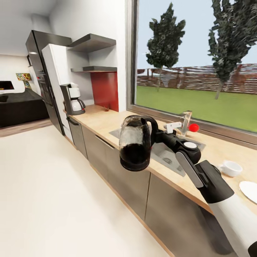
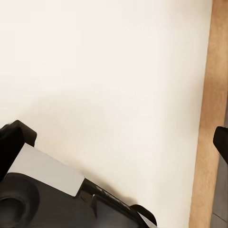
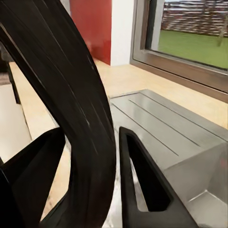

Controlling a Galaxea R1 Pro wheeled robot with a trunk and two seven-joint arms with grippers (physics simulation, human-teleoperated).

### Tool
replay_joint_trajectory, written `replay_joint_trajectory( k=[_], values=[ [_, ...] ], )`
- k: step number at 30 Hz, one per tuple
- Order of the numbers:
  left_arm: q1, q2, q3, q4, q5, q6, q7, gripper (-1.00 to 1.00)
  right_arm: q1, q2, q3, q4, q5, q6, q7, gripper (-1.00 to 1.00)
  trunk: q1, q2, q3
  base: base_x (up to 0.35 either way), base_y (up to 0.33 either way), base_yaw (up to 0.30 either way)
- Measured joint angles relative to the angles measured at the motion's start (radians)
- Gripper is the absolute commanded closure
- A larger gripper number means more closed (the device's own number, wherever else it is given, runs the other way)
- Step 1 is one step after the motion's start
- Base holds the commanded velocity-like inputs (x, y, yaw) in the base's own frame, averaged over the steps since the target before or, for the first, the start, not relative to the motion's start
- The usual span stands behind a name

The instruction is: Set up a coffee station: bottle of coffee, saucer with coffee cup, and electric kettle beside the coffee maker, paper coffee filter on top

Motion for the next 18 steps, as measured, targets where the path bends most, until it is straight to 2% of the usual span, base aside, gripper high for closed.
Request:
replay_joint_trajectory(
  k=[7, 18],
  values=[
    [0.0, 0.0, 0.0, 0.0, 0.0, 0.0, 0.0, -1.0, 0.0, 0.0, 0.0, 0.0, 0.0, 0.0, 0.0, 1.0, 0.0, 0.0, 0.0, 0.191, 0.07, 0.218],
    [0.0, 0.0, 0.0, 0.0, 0.0, 0.0, 0.0, -1.0, 0.0, 0.0, 0.0, 0.0, 0.0, -0.001, 0.0, 1.0, 0.0, 0.0, 0.0, 0.276, 0.209, 0.014]
  ],
)
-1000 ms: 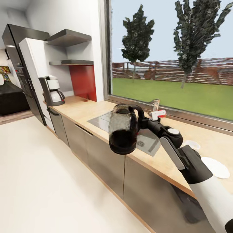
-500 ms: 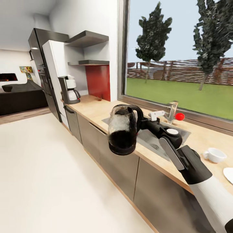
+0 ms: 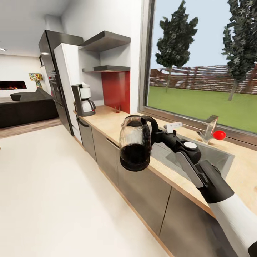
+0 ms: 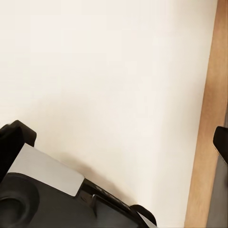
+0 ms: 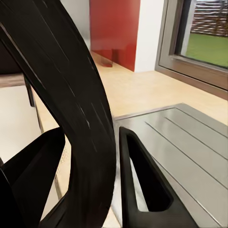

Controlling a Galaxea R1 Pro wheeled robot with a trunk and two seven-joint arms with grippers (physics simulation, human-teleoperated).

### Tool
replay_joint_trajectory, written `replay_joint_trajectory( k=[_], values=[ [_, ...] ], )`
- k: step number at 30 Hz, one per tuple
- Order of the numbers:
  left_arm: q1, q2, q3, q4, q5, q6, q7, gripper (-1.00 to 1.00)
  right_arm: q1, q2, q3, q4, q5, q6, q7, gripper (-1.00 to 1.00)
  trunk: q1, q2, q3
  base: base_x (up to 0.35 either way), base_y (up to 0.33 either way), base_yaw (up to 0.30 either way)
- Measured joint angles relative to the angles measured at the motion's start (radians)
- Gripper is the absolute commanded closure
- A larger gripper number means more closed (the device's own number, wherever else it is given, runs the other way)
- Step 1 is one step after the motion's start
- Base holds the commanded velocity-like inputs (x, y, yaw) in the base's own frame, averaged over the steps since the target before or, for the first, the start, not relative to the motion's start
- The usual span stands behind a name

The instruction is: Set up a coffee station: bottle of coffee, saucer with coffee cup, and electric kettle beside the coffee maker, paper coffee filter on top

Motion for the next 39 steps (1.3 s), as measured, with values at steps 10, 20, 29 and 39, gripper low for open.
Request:
replay_joint_trajectory(
  k=[10, 20, 29, 39],
  values=[
    [0.0, 0.0, 0.0, -0.001, 0.0, 0.0, 0.0, -1.0, 0.0, 0.0, 0.0, 0.001, 0.0, 0.0, 0.0, 1.0, 0.0, 0.0, 0.0, 0.237, 0.237, 0.0],
    [0.0, 0.0, 0.001, -0.002, 0.0, 0.0, 0.0, -1.0, 0.0, 0.0, 0.0, 0.004, 0.0, 0.0, -0.001, 1.0, 0.0, 0.0, 0.0, 0.236, 0.245, 0.0],
    [0.0, 0.001, 0.001, -0.002, 0.0, 0.0, 0.0, -1.0, 0.0, 0.0, 0.0, 0.005, 0.001, 0.0, -0.002, 1.0, 0.0, 0.0, 0.0, 0.237, 0.26, 0.0],
    [0.0, 0.0, 0.001, -0.002, 0.0, 0.0, 0.0, -1.0, 0.0, 0.0, -0.001, 0.006, 0.003, 0.0, -0.003, 1.0, 0.0, 0.0, 0.0, 0.25, 0.261, 0.0]
  ],
)
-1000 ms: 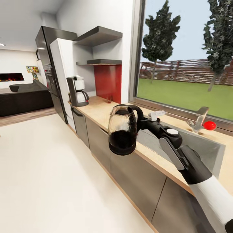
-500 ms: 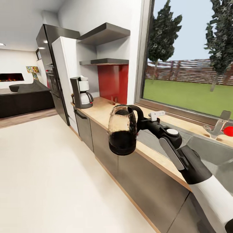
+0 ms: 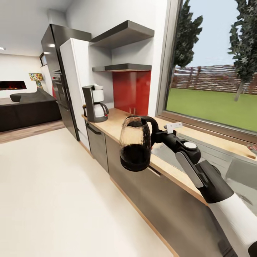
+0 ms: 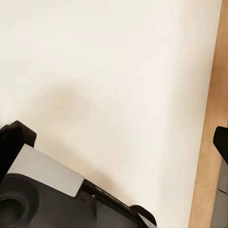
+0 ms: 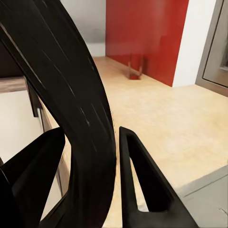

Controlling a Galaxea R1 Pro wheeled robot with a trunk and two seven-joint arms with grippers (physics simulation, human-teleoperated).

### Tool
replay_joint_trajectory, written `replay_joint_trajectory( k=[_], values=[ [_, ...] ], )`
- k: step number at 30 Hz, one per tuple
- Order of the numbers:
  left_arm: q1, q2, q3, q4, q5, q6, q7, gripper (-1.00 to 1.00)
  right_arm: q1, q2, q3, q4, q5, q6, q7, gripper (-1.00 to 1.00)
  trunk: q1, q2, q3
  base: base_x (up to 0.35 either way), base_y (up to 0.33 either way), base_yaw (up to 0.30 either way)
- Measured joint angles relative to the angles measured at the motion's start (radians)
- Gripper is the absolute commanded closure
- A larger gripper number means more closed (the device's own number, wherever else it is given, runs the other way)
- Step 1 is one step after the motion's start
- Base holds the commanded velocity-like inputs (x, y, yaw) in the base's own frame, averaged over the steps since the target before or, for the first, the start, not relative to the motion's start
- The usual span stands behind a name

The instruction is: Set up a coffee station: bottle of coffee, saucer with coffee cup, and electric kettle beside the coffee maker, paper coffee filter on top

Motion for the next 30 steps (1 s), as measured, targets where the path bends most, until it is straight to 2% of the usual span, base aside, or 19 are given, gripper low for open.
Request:
replay_joint_trajectory(
  k=[9, 16, 30],
  values=[
    [0.0, 0.0, 0.0, 0.0, 0.0, 0.0, 0.0, -1.0, 0.0, 0.0, -0.001, 0.001, 0.002, 0.0, -0.002, 1.0, 0.0, 0.0, 0.0, 0.254, 0.261, 0.0],
    [0.0, 0.0, 0.0, 0.0, 0.0, 0.0, 0.0, -1.0, 0.0, 0.001, -0.003, 0.002, 0.001, 0.0, -0.065, 1.0, 0.0, 0.0, 0.0, 0.256, 0.256, 0.0],
    [0.0, 0.0, -0.001, 0.0, 0.0, 0.0, 0.0, -1.0, 0.0, 0.0, -0.004, 0.003, 0.0, 0.003, -0.085, 1.0, 0.0, 0.0, 0.0, 0.266, 0.234, 0.0]
  ],
)
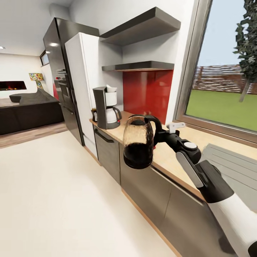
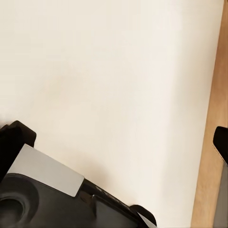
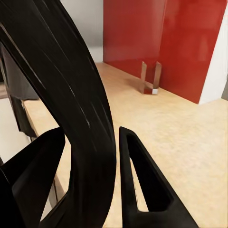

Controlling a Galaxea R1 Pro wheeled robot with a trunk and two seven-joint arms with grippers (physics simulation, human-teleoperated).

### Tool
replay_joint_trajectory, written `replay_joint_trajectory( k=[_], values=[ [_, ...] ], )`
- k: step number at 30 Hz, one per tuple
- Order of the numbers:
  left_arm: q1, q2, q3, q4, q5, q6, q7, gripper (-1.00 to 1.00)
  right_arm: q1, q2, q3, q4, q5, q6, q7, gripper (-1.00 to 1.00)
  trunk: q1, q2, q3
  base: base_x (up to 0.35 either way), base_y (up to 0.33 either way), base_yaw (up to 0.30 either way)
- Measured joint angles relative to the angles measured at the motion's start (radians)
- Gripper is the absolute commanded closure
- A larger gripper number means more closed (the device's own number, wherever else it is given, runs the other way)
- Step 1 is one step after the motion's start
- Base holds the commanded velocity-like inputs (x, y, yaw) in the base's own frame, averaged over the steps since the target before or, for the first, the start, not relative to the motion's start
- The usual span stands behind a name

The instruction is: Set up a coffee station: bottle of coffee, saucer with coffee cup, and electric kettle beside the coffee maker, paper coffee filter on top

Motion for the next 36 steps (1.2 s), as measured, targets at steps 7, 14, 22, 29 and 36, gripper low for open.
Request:
replay_joint_trajectory(
  k=[7, 14, 22, 29, 36],
  values=[
    [0.0, 0.0, 0.0, 0.0, 0.0, 0.0, 0.0, -1.0, 0.0, 0.0, 0.0, 0.0, 0.0, 0.0, 0.001, 1.0, 0.0, 0.0, 0.0, 0.325, 0.028, 0.0],
    [0.0, 0.0, 0.0, 0.0, 0.0, 0.0, 0.0, -1.0, 0.0, 0.0, -0.001, 0.0, 0.0, 0.0, 0.001, 1.0, 0.0, 0.0, 0.0, 0.328, 0.0, 0.0],
    [0.0, 0.0, 0.0, 0.0, 0.0, 0.0, 0.0, -1.0, 0.0, 0.0, 0.0, 0.0, 0.001, 0.0, 0.001, 1.0, 0.0, 0.0, 0.0, 0.298, 0.0, -0.057],
    [0.0, 0.0, 0.0, 0.0, 0.0, 0.0, 0.0, -1.0, 0.0, 0.0, 0.0, 0.0, 0.0, 0.0, 0.001, 1.0, 0.001, 0.0, 0.0, 0.069, 0.005, -0.24],
    [0.0, 0.0, 0.0, 0.0, 0.0, 0.001, 0.0, -1.0, 0.0, 0.0, 0.0, 0.0, 0.0, -0.001, 0.001, 1.0, 0.0, 0.0, 0.0, 0.224, 0.191, -0.056]
  ],
)
